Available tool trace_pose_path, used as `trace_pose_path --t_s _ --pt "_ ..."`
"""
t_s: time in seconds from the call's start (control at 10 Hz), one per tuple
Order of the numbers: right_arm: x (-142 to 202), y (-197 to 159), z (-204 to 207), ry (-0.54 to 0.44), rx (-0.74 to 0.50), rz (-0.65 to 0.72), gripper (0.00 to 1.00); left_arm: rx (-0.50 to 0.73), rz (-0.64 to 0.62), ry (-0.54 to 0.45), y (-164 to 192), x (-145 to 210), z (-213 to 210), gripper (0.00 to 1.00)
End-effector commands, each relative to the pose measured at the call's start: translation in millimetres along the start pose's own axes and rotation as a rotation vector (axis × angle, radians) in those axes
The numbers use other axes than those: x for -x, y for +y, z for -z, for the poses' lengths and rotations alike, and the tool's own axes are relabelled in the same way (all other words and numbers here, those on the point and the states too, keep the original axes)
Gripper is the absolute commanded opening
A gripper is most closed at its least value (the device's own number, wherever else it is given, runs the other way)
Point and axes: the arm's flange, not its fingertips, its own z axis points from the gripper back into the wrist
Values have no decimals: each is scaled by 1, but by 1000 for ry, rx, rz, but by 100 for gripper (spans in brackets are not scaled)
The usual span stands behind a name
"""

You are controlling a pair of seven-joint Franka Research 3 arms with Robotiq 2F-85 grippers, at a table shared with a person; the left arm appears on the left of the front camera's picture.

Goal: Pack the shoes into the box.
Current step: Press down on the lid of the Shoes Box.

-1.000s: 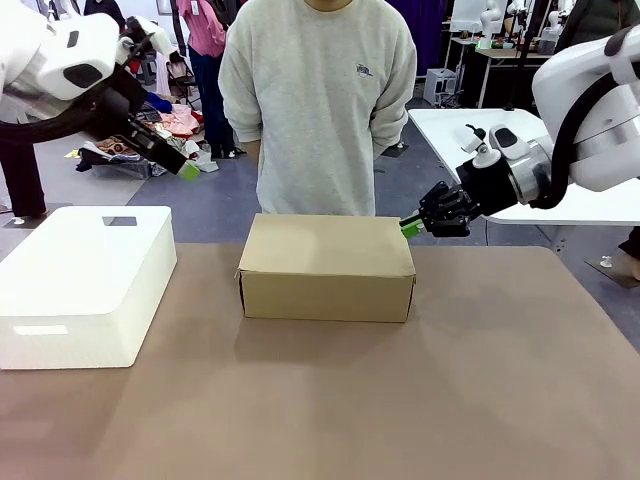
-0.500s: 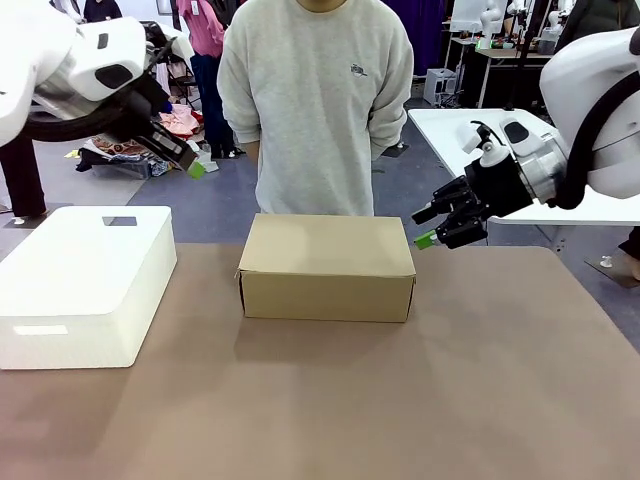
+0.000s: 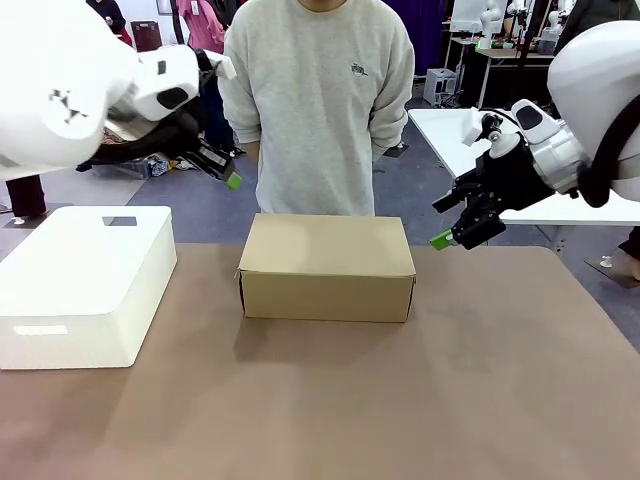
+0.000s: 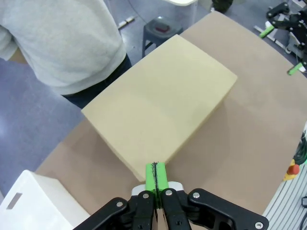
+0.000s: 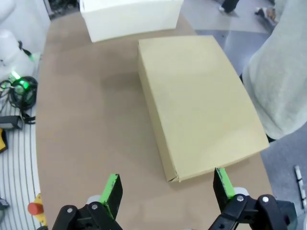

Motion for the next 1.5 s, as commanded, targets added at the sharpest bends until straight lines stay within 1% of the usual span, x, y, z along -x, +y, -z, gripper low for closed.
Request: trace_pose_path --t_s 0.0,0.2,0.4,0.5,0.9,1.0,1.1,1.2,1.4 --pt "-7 15 -5 61 16 21 100 8 -20 3 1 -10 17 0" --pt "-8 23 -11 81 54 21 100 18 -25 13 0 -13 42 0" --pt "-9 27 -14 71 64 7 100 36 -23 7 3 -12 54 0" --pt "-9 18 -11 64 36 -4 100 13 -17 30 -3 -8 46 0" --pt "-9 18 -11 64 36 -4 100 13 -17 30 -3 -8 46 0" --pt "-6 19 -13 48 22 -10 100 13 -17 30 -3 -8 46 0" --pt "-16 22 -11 22 45 67 100 7 -20 28 -4 -11 49 0" --pt "-26 27 -18 35 84 119 100 -49 -112 56 -1 -12 55 0" --pt "-38 36 -29 95 131 180 100 -49 -174 64 0 -19 73 0"
